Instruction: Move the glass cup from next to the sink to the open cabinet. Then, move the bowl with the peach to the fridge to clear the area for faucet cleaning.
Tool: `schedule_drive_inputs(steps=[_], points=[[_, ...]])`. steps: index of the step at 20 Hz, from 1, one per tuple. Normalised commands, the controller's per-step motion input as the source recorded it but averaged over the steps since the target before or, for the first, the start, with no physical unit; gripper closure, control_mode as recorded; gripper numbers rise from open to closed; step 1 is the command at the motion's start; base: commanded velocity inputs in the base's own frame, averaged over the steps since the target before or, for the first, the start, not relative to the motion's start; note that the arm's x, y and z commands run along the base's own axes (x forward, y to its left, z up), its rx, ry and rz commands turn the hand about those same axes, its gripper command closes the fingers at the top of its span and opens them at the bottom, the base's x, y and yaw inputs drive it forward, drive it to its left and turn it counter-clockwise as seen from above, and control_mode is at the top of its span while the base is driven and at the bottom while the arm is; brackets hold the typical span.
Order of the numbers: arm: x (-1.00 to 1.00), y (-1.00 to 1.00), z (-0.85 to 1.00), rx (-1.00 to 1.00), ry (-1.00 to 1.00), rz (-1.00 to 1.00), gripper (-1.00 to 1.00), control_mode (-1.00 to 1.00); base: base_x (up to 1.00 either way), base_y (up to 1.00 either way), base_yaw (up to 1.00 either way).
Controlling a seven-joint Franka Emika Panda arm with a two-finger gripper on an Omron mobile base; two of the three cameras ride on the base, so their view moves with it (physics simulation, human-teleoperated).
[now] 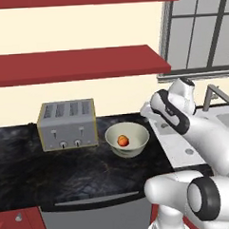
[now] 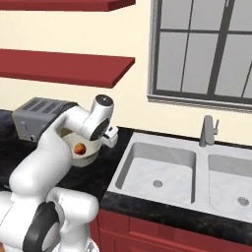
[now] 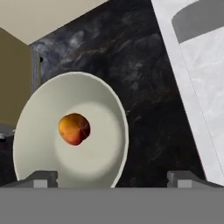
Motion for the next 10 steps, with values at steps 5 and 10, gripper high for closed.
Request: schedule_drive_inputs(steps=[5,10], points=[[0.33,0.00,-0.21,-0.03,0.07,0.00,-1.00,-1.00,0.00,0.00,0.00],[0.42,0.00,-0.34,-0.03,0.07,0.00,-1.00,-1.00,0.00,0.00,0.00]])
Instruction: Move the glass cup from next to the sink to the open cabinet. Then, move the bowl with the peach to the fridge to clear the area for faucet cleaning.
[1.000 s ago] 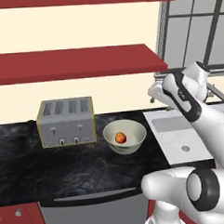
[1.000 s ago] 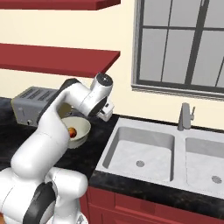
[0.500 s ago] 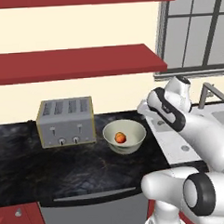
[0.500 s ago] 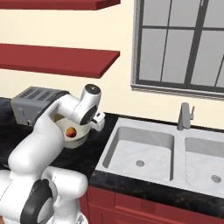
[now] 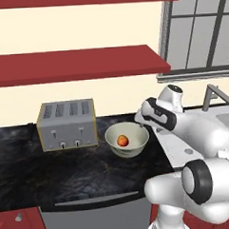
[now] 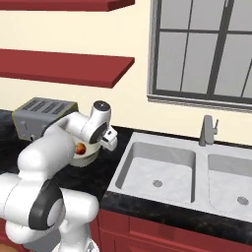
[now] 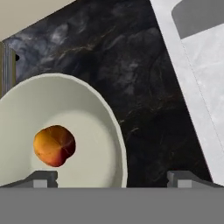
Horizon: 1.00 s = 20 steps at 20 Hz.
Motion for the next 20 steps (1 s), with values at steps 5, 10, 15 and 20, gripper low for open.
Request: schedule_drive_inputs(steps=[5,10,15,20], points=[[0.06,0.00,-0.44,-0.01,0.04,0.00,-1.00,-1.00,0.00,0.00,0.00],[0.00,0.00,-0.37,0.00,0.00,0.00,-1.00,-1.00,0.00,0.00,0.00],[0.20,0.18,-0.20,0.00,0.00,0.00,-1.00,-1.00,0.00,0.00,0.00],[0.24,0.28,-0.25,0.00,0.00,0.00,-1.00,-1.00,0.00,0.00,0.00]])
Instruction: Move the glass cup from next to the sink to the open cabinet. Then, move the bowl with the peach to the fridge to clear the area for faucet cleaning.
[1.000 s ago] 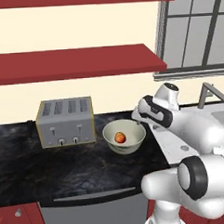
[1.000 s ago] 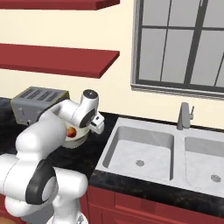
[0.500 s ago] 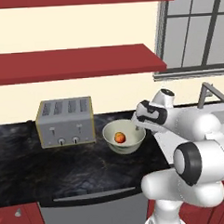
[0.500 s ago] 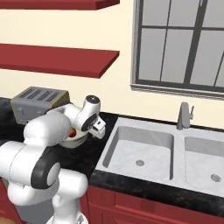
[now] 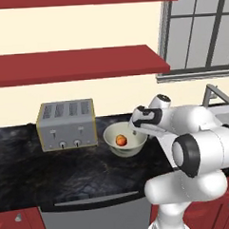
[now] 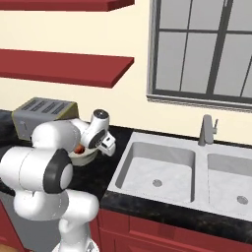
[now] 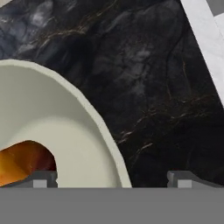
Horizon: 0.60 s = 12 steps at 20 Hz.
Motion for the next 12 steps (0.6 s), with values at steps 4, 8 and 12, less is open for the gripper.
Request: schedule_drive_inputs(steps=[4,8,12], points=[[0.05,0.14,-0.12,0.01,0.00,0.00,1.00,-1.00,0.00,0.00,0.00],[0.00,0.00,0.00,0.00,0.00,0.00,1.00,-1.00,0.00,0.00,0.00],[-0.11,0.00,0.15,0.02,0.00,0.00,1.00,-1.00,0.00,0.00,0.00]])
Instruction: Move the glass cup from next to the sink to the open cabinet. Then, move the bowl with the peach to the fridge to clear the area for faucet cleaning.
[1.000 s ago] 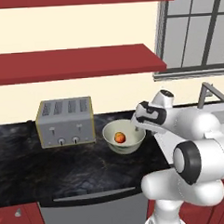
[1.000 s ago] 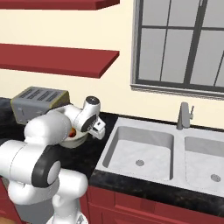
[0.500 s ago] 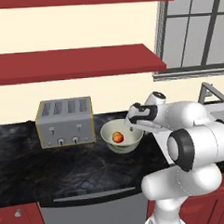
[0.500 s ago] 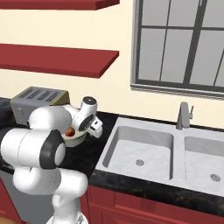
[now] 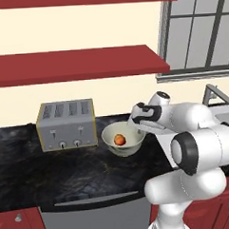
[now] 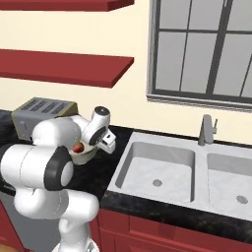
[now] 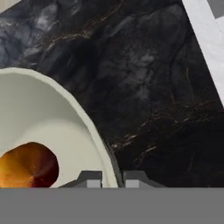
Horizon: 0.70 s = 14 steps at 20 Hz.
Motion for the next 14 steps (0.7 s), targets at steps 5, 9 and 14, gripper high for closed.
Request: schedule_drive_inputs(steps=[5,9,14], points=[[-0.40,-0.03,0.87,0.01,-0.12,-0.01,1.00,-1.00,0.00,0.00,0.00],[-0.69,-0.10,1.00,0.00,-0.16,-0.10,1.00,-1.00,0.00,0.00,0.00],[-0.99,-0.14,0.88,0.03,-0.18,-0.15,1.00,-1.00,0.00,0.00,0.00]])
